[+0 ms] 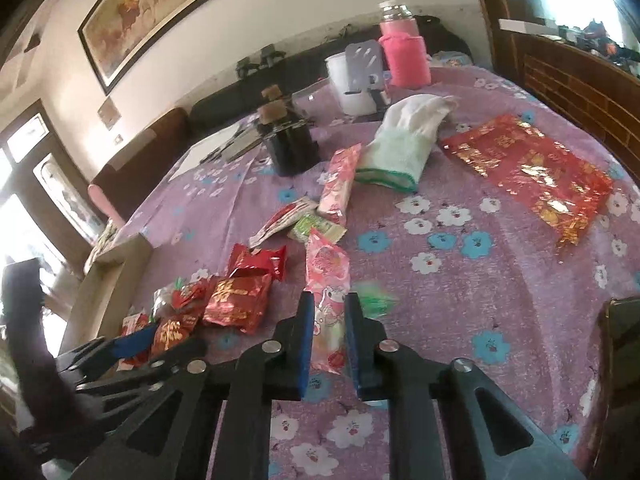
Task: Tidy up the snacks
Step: 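Grasp red snack packet with left tool while right tool grasps pink packet, both into tray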
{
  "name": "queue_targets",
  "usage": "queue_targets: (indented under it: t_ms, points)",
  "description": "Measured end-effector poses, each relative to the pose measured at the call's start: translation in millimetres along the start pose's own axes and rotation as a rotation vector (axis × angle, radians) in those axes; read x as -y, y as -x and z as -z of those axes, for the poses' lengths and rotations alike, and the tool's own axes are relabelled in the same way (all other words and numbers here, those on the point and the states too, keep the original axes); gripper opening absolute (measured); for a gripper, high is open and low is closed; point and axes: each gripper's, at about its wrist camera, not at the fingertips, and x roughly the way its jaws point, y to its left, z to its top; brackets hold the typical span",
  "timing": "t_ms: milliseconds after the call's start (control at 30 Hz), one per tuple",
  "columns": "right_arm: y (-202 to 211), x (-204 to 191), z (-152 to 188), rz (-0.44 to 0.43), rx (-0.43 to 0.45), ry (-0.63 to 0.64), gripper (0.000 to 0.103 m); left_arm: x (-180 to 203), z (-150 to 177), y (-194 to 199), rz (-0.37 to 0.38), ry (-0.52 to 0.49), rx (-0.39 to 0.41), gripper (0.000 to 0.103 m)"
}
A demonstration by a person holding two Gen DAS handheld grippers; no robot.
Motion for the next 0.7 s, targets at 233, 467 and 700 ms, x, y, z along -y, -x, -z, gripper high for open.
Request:
queue_targets:
  t_ms: [233, 467, 700]
  points:
    - [-3, -2, 0, 0.034, 0.017, 0.032, 0.054, -15, 8, 32, 0.094, 0.059, 0.035, 0.039]
    - [-6, -13, 1, -0.002, 0.017, 0.084, 0.054, -52, 24, 87, 0.175, 0.126, 0.107, 0.039]
    - [-36, -29, -14, 0.062, -0.090, 0.120, 0.050, -101, 36, 127, 0.135, 0.168, 0.174, 0.039]
